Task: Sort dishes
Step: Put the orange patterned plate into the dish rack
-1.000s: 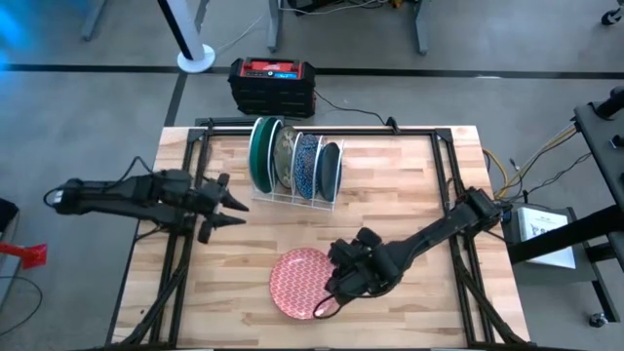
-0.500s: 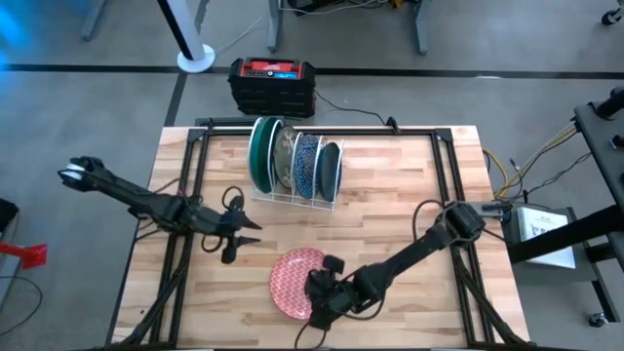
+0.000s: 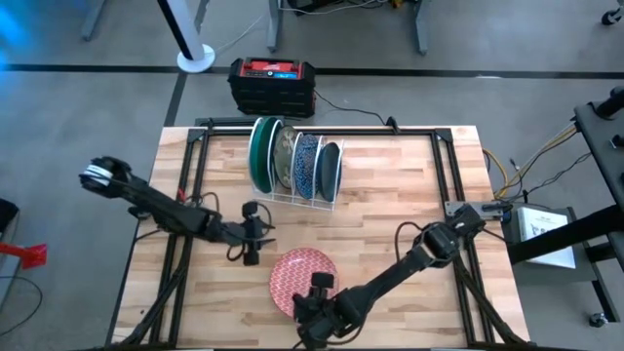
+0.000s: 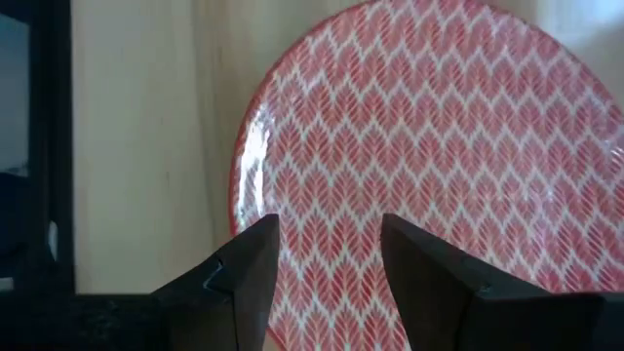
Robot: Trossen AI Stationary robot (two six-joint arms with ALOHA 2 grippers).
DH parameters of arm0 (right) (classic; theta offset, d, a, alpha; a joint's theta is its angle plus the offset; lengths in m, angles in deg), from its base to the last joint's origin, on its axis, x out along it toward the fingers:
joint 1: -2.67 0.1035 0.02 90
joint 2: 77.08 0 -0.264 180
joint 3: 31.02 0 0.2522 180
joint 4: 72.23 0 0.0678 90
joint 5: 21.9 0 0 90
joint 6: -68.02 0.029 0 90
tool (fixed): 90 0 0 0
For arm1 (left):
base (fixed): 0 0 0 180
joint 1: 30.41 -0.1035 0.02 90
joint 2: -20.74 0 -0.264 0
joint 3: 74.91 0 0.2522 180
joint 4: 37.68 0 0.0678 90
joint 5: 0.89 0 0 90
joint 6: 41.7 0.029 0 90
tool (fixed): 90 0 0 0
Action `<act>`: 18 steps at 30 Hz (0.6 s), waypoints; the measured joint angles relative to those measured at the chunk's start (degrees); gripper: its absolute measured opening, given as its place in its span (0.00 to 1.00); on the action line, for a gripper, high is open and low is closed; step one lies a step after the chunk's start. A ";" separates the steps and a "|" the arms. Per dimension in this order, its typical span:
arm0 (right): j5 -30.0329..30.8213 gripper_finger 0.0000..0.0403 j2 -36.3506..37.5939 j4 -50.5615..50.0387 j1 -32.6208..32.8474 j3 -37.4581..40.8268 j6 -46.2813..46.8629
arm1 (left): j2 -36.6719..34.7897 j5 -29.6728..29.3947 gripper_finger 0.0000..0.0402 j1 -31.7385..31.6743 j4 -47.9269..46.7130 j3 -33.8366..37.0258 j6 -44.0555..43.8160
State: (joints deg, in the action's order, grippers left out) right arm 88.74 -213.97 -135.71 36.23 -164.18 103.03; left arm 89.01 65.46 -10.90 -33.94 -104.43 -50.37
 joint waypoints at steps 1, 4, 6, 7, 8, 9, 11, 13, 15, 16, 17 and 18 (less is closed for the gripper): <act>0.06 0.43 -0.96 -0.75 0.11 -1.34 -0.25 | 2.23 -0.03 0.38 0.00 0.62 -0.62 0.01; -0.03 0.46 -3.82 -1.68 0.27 -5.52 -1.79 | 7.68 -0.91 0.38 0.09 2.31 -2.18 0.24; -0.04 0.48 -5.21 -4.31 0.44 -7.92 -2.07 | 11.44 -1.39 0.38 0.09 3.91 -3.74 1.41; -0.02 0.50 -5.79 -4.75 0.47 -8.96 -1.83 | 12.75 -1.68 0.38 0.09 3.56 -4.20 1.89; -0.09 0.51 -6.16 -5.40 0.66 -9.88 -1.47 | 14.55 -1.98 0.38 0.07 3.42 -5.02 2.08; -0.11 0.53 -6.40 -6.89 0.81 -10.66 -1.21 | 16.53 -1.95 0.38 0.07 3.63 -6.11 2.29; -0.11 0.56 -6.70 -7.57 1.22 -12.01 -0.64 | 19.18 -2.00 0.38 0.07 3.38 -7.16 3.22; -0.10 0.59 -6.56 -7.42 1.81 -12.60 -0.61 | 22.58 -2.19 0.38 0.07 3.95 -9.14 3.66; -0.11 0.62 -6.51 -7.41 2.30 -12.78 0.17 | 24.53 -3.07 0.38 0.08 3.71 -9.68 3.60; -0.13 0.63 -6.49 -7.54 2.59 -12.78 0.74 | 25.69 -3.41 0.38 0.10 4.12 -10.41 3.57; -0.15 0.64 -6.48 -7.86 2.78 -12.73 0.88 | 26.63 -3.76 0.38 0.11 5.05 -10.72 3.50; -0.22 0.65 -6.68 -7.90 2.87 -12.65 0.99 | 26.93 -3.91 0.38 0.11 5.14 -10.77 3.50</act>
State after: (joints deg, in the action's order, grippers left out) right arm 88.52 -220.64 -143.61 39.09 -176.83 104.01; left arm 115.94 61.55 -10.80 -28.79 -115.19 -46.87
